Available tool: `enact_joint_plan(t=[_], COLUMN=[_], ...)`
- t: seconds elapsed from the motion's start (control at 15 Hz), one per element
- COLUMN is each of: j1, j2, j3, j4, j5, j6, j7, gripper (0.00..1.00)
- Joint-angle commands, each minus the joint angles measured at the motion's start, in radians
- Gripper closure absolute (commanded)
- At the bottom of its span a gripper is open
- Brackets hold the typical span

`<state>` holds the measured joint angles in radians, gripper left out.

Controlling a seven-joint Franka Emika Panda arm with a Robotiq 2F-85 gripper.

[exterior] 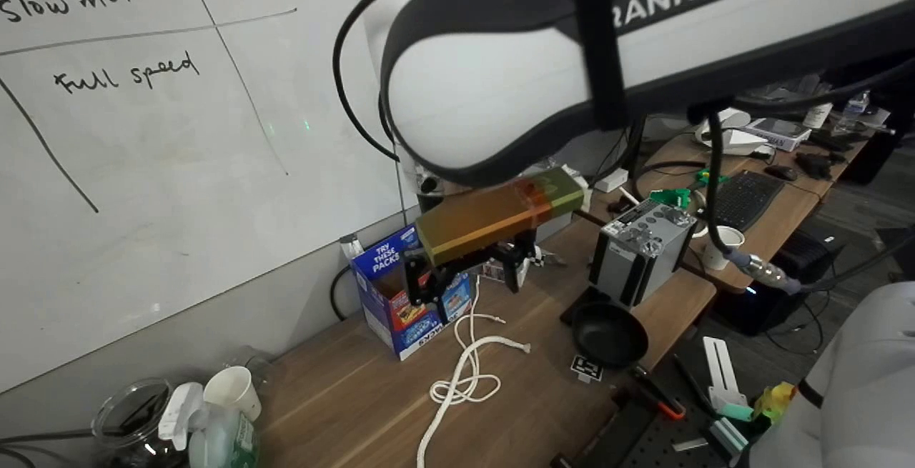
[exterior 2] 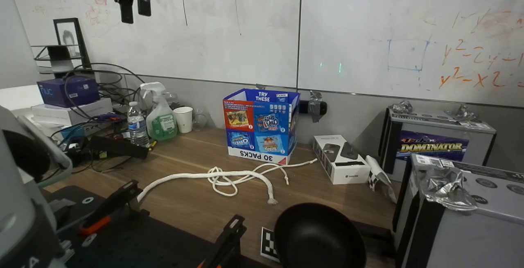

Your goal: Pick up the ropes from the table and put them in the box

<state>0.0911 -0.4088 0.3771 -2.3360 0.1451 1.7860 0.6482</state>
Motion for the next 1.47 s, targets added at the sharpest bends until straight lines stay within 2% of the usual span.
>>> enact_joint_plan(t=[0.0,0.4,0.8,1.13,1.4], j1=[0.028,0.036,0.061,0.118,0.183], j2=[0.062,0.242,0.466,0.668,0.812], j3=[-0.015,-0.032,-0.066,-0.146,-0.238], j4=[-0.071,-0.127,-0.126,-0.09,-0.009], j5=[0.058,0.096,0.041,-0.02,-0.069], j6=[0.191,0.48,0.741,0.891,0.934], j7=[0.064,0.14,0.259,0.316,0.344], gripper=[0.0,0.0,0.0,0.0,0.0])
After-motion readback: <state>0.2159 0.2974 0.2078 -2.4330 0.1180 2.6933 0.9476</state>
